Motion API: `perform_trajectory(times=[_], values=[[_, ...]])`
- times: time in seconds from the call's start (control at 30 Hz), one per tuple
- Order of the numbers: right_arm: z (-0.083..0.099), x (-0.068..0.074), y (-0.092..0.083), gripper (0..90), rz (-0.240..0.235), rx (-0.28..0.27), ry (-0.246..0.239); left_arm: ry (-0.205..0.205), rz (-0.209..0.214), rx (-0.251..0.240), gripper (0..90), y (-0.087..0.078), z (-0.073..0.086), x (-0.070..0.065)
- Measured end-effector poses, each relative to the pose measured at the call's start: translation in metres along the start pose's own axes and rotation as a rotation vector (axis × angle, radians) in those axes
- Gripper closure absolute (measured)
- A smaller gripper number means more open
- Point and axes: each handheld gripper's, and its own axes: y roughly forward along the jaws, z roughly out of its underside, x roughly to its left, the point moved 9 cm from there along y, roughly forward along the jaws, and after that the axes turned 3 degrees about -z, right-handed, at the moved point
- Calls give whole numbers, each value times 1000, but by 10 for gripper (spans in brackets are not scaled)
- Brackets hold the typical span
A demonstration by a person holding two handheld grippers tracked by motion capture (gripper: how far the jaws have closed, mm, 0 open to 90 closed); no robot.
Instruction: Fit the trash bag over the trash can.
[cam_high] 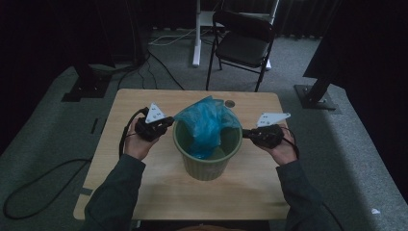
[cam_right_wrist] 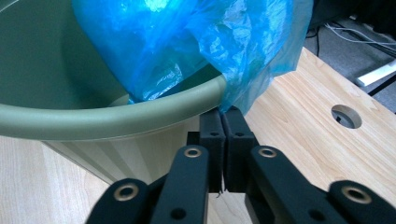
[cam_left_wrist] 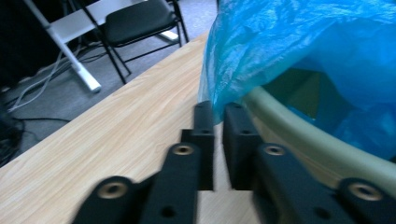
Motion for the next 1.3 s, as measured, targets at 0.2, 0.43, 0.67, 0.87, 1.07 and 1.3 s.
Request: perform_trajectory(times=[0.2,0.43,0.67,0.87,1.07,1.3], values=[[0,-1,-6,900,9,-15,5,-7,-18,-24,897,-10,1,2],[3,1,-11,900,6,-8,-3,-16,-17,-22,897,-19,14,0],[14,4,-9,900,10,36,-13,-21,-12,7,897,-20,30,-4],[16,2,-8,836,24,48,-17,-20,-14,0,842,-21,28,-5],[8,2,-17,718,23,14,-21,-17,-13,-38,700,-34,20,-4],[-1,4,-25,698,7,-38,-11,-26,1,-81,665,-43,9,-6]])
